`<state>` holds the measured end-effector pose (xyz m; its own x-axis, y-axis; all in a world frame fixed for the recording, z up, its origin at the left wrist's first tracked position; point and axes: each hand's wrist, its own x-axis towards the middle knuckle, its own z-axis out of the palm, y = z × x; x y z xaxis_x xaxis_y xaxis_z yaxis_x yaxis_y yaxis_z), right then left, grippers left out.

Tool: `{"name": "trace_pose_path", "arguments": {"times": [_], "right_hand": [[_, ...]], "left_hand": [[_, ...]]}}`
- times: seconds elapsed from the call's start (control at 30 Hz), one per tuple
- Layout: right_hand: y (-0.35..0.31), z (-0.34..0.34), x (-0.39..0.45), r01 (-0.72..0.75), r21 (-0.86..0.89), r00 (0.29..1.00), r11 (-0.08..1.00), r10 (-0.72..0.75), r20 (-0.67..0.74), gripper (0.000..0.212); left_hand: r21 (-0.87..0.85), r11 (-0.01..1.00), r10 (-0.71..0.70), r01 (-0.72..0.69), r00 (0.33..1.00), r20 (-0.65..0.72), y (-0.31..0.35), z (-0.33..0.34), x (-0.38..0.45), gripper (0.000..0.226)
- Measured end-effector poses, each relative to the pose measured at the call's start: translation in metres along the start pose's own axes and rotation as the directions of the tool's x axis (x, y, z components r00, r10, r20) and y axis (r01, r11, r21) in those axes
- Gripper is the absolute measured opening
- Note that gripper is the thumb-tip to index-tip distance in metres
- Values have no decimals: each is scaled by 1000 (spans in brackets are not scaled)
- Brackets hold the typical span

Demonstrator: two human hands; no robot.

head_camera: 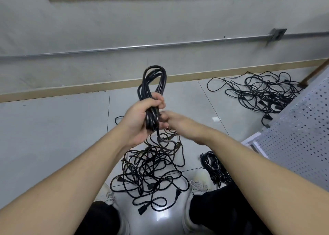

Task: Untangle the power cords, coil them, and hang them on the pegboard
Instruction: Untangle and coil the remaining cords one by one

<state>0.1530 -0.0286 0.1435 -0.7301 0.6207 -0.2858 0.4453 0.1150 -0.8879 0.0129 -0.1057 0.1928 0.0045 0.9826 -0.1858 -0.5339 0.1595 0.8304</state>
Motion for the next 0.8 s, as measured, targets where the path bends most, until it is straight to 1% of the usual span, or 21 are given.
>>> {"name": "trace_pose_path", "arguments": {"times": [0.03,0.07,0.1,0.13,0.2,0.23,0.3,0.37,0.43,0.47,0.5,0.53,0.6,0.63,0.67,0.73,0.77,0.8], "right_hand": [[-2,6,-4,-4,-199,988,980,36,153,48],[-2,11,-7,23,-334,963,942,69,261,56],[-3,15,-10,57,-414,944,909,86,319,54],[-2,18,-11,89,-431,940,898,68,336,43],[-3,21,-11,69,-403,950,913,63,304,12],[-3,19,-10,51,-419,958,906,74,277,12],[-3,11,-10,11,-487,964,873,119,236,26],[-1,1,-14,-48,-494,956,868,183,228,32],[-1,-10,-18,-88,-474,961,876,200,192,35],[-3,-15,-21,-95,-462,967,882,191,166,37],[-6,-21,-23,-94,-432,975,897,171,144,39],[-10,-25,-26,-87,-366,983,927,139,117,41],[-17,-34,-32,-30,-119,999,992,34,32,42],[-19,-38,-35,38,27,999,999,-38,-31,41],[-21,-43,-37,123,173,989,977,-106,-103,40],[-22,-49,-38,254,416,962,873,-181,-205,36],[-22,-51,-38,286,489,954,824,-196,-228,32],[-23,-50,-38,303,524,949,796,-203,-241,28]], "left_hand": [[-25,1000,5,-6,1000,-26,1,-3,0,20],[-30,1000,9,-10,998,-58,1,-7,0,21],[-18,1000,18,-20,996,-86,0,-9,1,21],[-1,999,32,-32,993,-112,-1,-12,1,21],[14,997,71,-70,982,-177,0,-15,3,23],[12,995,100,-99,971,-218,1,-17,5,24],[64,984,180,-168,928,-325,8,-24,9,25],[216,955,282,-205,857,-431,15,-35,14,25],[396,903,360,-168,798,-483,19,-46,17,24],[470,873,382,-133,784,-489,19,-52,19,23],[534,839,402,-103,778,-482,18,-56,20,22],[586,806,423,-85,776,-468,16,-59,20,22],[681,730,460,-60,779,-425,14,-64,20,21],[719,694,470,-42,783,-408,13,-64,20,22],[743,669,471,-23,786,-400,13,-65,21,22],[744,669,449,-5,800,-398,11,-66,22,22],[738,675,429,4,812,-397,10,-65,24,20],[744,668,407,21,827,-389,8,-64,24,17]]}}
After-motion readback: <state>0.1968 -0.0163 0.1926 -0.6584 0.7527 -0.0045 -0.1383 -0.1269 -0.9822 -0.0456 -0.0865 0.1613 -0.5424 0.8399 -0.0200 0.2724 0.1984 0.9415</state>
